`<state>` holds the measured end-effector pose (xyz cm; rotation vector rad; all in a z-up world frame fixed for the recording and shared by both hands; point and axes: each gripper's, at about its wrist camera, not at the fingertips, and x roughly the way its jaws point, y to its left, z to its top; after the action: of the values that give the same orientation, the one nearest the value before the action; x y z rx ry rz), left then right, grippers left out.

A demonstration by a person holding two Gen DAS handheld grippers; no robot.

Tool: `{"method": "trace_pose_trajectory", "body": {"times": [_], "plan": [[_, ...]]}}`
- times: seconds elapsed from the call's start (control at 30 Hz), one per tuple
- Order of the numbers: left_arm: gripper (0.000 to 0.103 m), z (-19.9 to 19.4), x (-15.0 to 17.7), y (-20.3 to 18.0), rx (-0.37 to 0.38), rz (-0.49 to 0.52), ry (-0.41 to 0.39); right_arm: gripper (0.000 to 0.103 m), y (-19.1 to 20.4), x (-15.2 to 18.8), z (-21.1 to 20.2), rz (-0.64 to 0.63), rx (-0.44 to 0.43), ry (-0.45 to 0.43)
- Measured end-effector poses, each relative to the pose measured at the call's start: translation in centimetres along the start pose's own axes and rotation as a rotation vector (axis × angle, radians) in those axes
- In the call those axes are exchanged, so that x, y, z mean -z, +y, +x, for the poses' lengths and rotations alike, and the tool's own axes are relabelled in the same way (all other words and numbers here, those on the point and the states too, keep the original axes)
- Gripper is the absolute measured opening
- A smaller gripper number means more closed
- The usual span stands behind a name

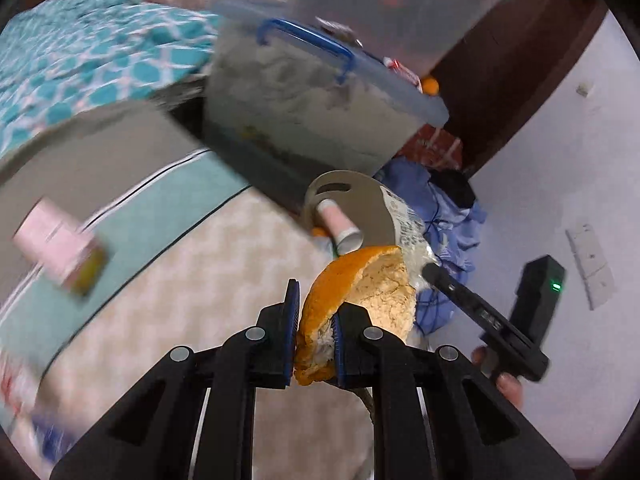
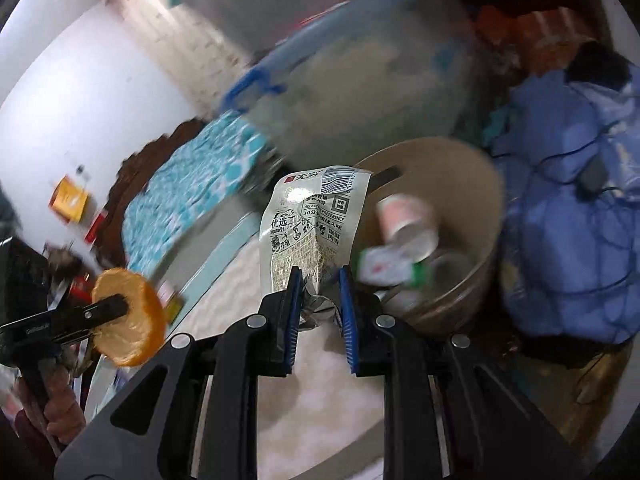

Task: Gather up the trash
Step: 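Carry the orange peel and snack bag to the wastebasket and release both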

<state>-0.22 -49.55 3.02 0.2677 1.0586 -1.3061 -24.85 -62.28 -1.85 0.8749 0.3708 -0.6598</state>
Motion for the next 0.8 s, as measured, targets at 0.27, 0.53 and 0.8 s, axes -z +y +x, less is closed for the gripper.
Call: {"method": "trace_pose_trajectory", "body": {"times": [0.27, 0.53, 0.8], "plan": [[0.015, 10.5, -4.7, -3.7, -0.071, 0.054, 0.072, 0.023, -4.5, -2.7, 2.7, 0.08, 0.039, 0.038], [0.061, 10.7, -4.7, -4.2, -0.084, 0.037, 0.047, 0.067, -5.0, -3.1, 2.3, 0.086, 0.083, -0.029], [0.061, -0.9, 1.2, -3.0, 0.018, 0.079, -0.049, 0.059, 0.5, -2.6, 1.3, 0.022, -0.04, -0.027]]}}
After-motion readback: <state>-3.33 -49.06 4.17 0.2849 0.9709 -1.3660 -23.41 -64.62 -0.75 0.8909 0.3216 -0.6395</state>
